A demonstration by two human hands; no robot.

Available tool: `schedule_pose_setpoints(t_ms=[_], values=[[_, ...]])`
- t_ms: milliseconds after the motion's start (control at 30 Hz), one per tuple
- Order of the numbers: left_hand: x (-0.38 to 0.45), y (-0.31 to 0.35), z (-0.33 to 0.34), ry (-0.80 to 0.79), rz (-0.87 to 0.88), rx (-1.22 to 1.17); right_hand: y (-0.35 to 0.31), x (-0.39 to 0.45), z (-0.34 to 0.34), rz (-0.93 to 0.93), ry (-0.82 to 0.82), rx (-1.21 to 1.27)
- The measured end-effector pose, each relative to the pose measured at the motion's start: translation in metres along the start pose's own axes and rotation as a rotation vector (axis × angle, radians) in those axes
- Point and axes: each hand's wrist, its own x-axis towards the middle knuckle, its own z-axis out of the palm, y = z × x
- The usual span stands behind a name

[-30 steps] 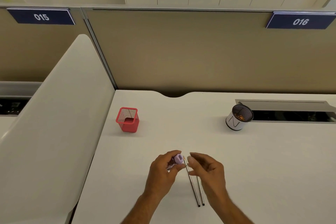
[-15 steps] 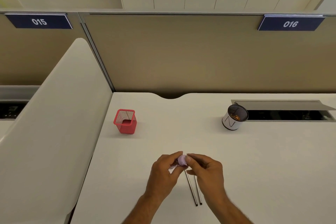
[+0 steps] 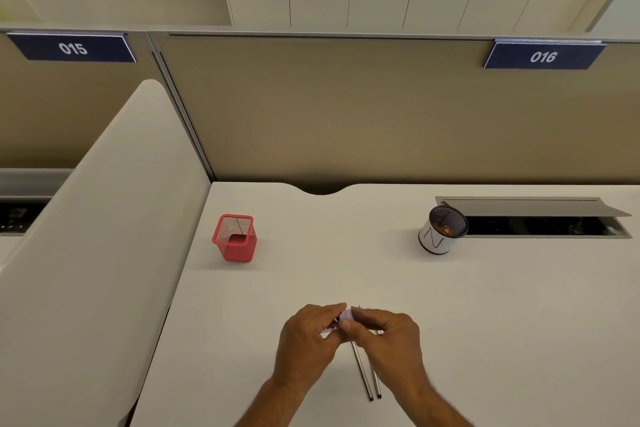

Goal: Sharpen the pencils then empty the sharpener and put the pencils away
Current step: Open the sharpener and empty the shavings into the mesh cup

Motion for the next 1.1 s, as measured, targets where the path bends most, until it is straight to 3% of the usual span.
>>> schedule_pose_setpoints(t_ms=[367,700,1100], values=[[0.006,0.011,0.009,-0.001,0.047,-0.003,0.003,0.004,-0.004,-0.009,0.053,0.041],[0.032,0.02,0.021,-0.008,0.096,0.021,0.0,0.024,-0.028,-0.025,0.004,0.075],[0.1,0.05,0.069,-0.153,0.056,-0.035,0.008,0.088,-0.087,0.078,0.094,0.323]])
